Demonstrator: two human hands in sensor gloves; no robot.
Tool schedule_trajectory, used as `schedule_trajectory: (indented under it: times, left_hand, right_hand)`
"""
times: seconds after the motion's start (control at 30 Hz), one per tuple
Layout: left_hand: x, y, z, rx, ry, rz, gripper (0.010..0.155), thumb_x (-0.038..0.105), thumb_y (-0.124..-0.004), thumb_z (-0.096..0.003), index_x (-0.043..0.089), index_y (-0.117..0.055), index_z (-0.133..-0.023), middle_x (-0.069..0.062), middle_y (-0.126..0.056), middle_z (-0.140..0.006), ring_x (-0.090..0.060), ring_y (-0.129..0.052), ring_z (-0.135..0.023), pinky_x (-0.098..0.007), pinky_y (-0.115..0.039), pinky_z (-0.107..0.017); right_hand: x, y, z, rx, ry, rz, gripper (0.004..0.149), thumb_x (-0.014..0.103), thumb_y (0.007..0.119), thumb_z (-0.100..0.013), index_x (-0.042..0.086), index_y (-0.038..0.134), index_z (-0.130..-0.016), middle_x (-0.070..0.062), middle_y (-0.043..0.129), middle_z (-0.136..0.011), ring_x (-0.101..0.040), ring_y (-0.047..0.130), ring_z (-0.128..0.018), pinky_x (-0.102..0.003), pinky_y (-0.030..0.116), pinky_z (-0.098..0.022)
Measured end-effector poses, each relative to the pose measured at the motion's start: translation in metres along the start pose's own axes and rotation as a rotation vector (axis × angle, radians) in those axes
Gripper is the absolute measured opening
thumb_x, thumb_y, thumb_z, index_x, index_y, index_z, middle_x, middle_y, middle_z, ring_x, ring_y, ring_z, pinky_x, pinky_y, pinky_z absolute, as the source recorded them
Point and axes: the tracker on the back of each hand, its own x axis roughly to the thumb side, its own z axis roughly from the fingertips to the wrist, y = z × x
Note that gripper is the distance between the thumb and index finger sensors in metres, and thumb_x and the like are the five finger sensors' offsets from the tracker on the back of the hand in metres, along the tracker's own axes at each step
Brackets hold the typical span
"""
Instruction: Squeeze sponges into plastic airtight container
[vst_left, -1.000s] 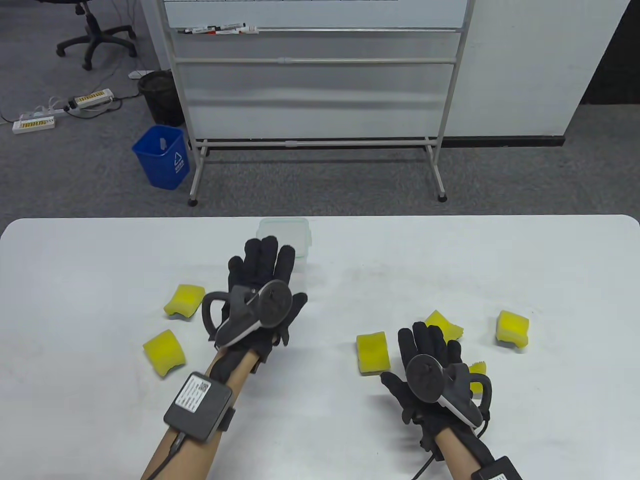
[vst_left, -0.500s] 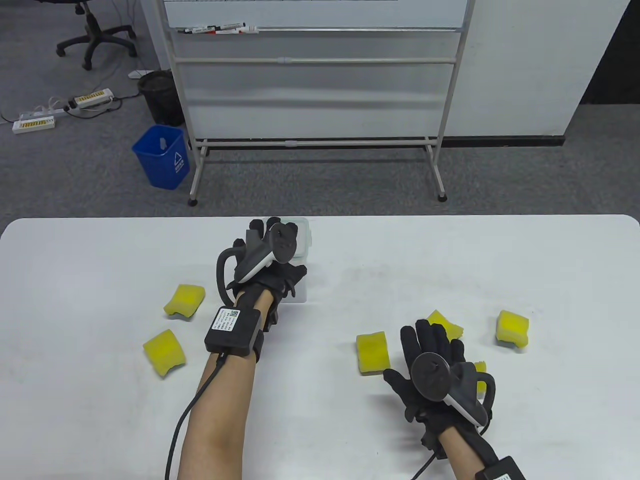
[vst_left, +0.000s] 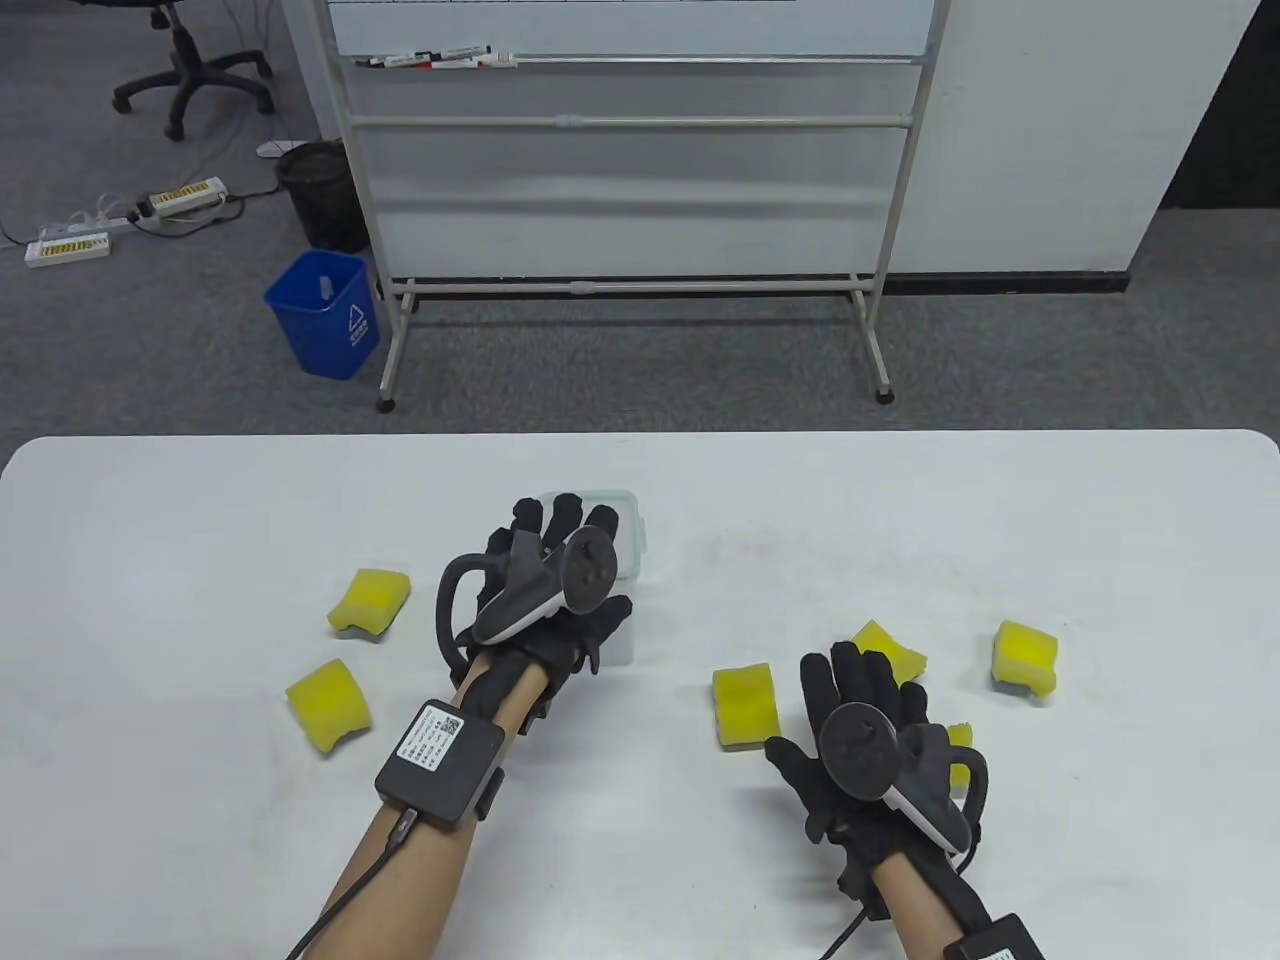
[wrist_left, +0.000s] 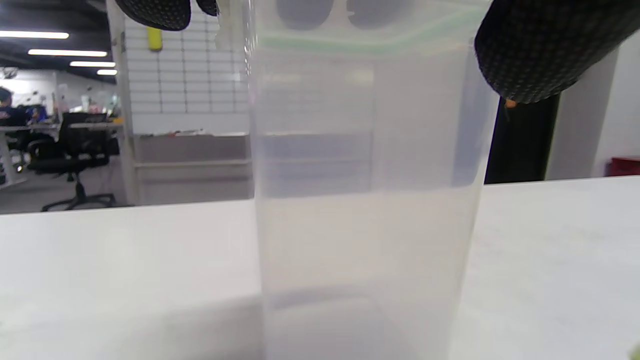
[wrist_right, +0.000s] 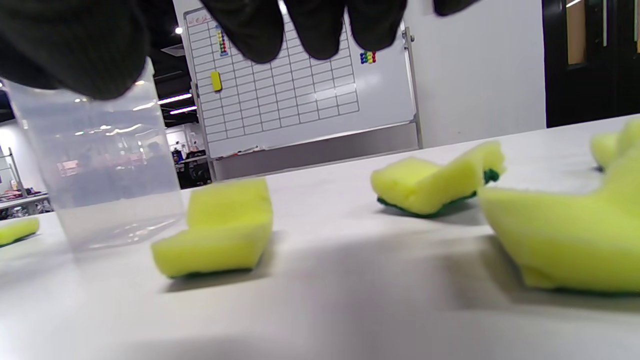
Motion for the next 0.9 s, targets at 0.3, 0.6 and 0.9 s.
schedule_trajectory:
  times: [0.3,0.6,0.9]
  left_hand:
    - [0.024,0.003,0.041,0.053,-0.098,-0.02,0.084,0.067,-0.075,-0.0424,0.033,-0.042,-0.112,-0.005,-0.04,-0.117,-0.046,-0.038,-0.101,-0.06,-0.054,-0.077]
    - [0.049,0.008,0.076,0.021,-0.206,-0.015,0.084,0.068,-0.074,-0.043,0.033,-0.041,-0.112,-0.006,-0.039,-0.116,-0.047,-0.038,-0.1,-0.06,-0.054,-0.077]
    - [0.05,0.018,0.082,-0.044,-0.246,0.0,0.082,0.068,-0.07,-0.0443,0.034,-0.042,-0.112,-0.006,-0.039,-0.118,-0.045,-0.04,-0.1,-0.06,-0.055,-0.077]
  right_hand:
    - [0.002,-0.002,0.002,-0.016,0.019,-0.015,0.087,0.067,0.074,-0.041,0.027,0.044,-0.111,-0.007,0.042,-0.121,-0.037,0.042,-0.113,-0.061,0.036,-0.076]
    - [0.01,-0.016,0.005,-0.068,0.013,-0.063,0.086,0.067,0.075,-0.041,0.026,0.047,-0.111,-0.008,0.047,-0.12,-0.037,0.048,-0.112,-0.061,0.04,-0.076]
    - [0.025,-0.047,0.002,-0.122,0.051,-0.143,0.078,0.064,0.075,-0.043,0.023,0.063,-0.109,-0.01,0.064,-0.115,-0.038,0.07,-0.104,-0.059,0.057,-0.073]
